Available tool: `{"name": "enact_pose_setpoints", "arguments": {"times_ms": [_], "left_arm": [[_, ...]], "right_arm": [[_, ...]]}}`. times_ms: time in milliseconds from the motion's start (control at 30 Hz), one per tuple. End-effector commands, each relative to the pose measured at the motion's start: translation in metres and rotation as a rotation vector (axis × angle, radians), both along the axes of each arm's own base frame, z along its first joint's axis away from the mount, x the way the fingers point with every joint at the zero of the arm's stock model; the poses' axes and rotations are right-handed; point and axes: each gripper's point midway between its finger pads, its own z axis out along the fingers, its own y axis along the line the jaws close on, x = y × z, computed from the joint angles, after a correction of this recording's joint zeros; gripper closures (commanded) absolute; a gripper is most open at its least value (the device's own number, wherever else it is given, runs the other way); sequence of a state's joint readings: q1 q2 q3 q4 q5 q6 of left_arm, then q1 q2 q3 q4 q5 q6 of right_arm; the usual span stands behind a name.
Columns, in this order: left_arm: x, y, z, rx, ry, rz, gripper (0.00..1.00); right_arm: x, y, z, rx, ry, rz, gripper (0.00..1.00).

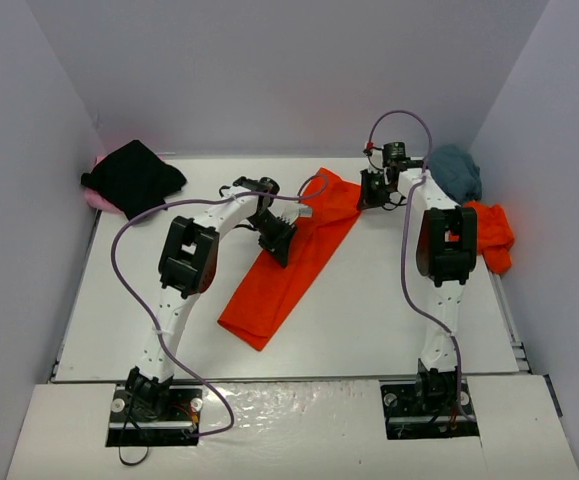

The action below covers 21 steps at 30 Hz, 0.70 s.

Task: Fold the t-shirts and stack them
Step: Fold the tshirt

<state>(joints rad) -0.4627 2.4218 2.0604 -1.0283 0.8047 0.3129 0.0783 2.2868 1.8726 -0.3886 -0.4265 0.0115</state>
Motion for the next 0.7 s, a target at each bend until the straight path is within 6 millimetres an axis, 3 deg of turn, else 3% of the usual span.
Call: {"name": "enact_pose_setpoints", "arguments": {"times_ms": [0, 200, 333, 433, 467, 567, 633, 667], "left_arm": [[0.006, 0.002, 0.013, -0.008, -0.041, -0.021, 1.00], [0.003, 0.003, 0.013, -0.007, -0.034, -0.028, 1.00], [0.002, 0.004, 0.013, -0.008, -0.036, -0.031, 1.00], [0.001, 0.003, 0.015, -0.012, -0.039, -0.034, 1.00], [0.001, 0.004, 0.016, -0.013, -0.040, -0.035, 1.00], [0.001, 0.004, 0.020, -0.018, -0.048, -0.037, 1.00], [0.001, 0.004, 0.023, -0.022, -0.058, -0.042, 1.00], [0.001, 0.004, 0.026, -0.026, -0.063, -0.045, 1.00]], "right_arm": [[0.008, -0.023, 0.014, -0.115, -0.051, -0.032, 1.00], [0.004, -0.042, -0.009, -0.225, -0.001, -0.036, 1.00], [-0.004, -0.042, -0.008, -0.229, 0.017, -0.027, 1.00], [-0.010, -0.039, -0.001, -0.221, 0.029, -0.016, 0.82], [-0.012, -0.037, 0.002, -0.218, 0.033, -0.008, 0.77], [-0.012, -0.039, 0.022, -0.230, -0.009, -0.010, 0.81], [-0.005, -0.041, 0.052, -0.240, -0.084, -0.015, 0.85], [0.000, -0.041, 0.070, -0.247, -0.129, -0.019, 0.77]]}}
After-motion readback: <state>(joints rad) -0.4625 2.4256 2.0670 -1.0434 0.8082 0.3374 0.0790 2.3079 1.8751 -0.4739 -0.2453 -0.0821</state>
